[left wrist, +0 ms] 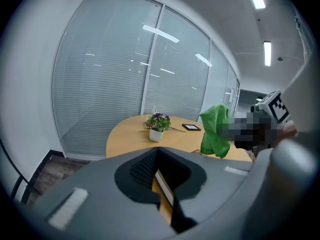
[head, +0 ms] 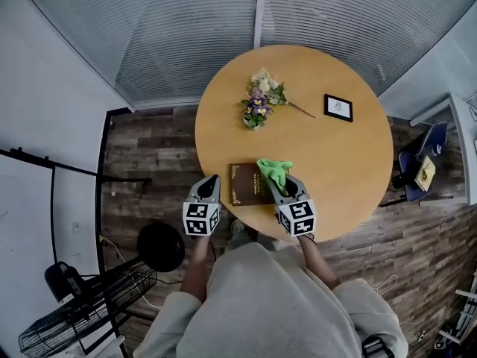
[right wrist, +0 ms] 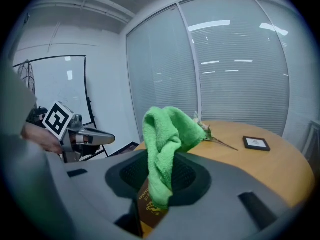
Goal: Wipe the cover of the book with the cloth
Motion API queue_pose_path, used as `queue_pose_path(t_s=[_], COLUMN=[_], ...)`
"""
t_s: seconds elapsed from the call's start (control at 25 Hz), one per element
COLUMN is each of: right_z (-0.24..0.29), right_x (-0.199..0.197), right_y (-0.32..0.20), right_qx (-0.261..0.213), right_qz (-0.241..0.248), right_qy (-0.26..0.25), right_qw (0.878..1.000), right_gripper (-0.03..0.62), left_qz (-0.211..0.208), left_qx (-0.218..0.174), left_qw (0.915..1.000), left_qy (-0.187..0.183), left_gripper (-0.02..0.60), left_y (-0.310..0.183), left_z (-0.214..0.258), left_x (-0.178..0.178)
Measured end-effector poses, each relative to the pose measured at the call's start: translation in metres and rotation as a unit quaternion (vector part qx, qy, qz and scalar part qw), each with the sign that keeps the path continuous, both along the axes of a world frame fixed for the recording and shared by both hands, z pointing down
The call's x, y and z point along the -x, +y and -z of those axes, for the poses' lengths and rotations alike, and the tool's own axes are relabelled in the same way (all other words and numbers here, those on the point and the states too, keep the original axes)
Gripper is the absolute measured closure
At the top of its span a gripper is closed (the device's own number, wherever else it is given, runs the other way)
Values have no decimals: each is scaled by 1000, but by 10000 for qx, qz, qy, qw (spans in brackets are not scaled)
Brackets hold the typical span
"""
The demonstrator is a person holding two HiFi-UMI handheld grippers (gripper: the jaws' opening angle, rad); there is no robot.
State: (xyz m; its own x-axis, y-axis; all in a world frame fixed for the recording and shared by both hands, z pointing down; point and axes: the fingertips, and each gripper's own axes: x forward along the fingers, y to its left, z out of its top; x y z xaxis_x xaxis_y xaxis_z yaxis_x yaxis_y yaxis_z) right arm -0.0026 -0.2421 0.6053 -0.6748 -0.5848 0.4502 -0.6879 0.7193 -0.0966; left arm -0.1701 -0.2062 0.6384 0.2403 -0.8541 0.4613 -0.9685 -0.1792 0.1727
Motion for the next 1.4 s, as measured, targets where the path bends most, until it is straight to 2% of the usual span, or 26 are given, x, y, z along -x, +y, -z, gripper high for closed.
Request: queue_pose_path(t_s=[0.52,0.72,1.04,1.24,1.4], right_z=[-14,-21,-41,-62,-80], right_x=[72,94,117,119,120], right_y=[7,9,17,17,10], right_qx=[188,260,615,1112,1334], right_qz=[973,1196,1312,1105,956], right_qy=[46,51,27,-55,14], right_qw=[9951,9925,9894,9876,9864], right_gripper=[487,487,487,487,487], left_qz=[547,692,860,865,860], left_qx=[108,127,198,268,264], left_qw=[9984,9975,9961,9959,9959], left_qy=[18,15,-12,23,13], left_gripper=[572,572,572,572,572], left_y=[20,28,41,48,48], left_z=[-4,-5,-8,-12,-12], left_x=[32,41,55,56,56])
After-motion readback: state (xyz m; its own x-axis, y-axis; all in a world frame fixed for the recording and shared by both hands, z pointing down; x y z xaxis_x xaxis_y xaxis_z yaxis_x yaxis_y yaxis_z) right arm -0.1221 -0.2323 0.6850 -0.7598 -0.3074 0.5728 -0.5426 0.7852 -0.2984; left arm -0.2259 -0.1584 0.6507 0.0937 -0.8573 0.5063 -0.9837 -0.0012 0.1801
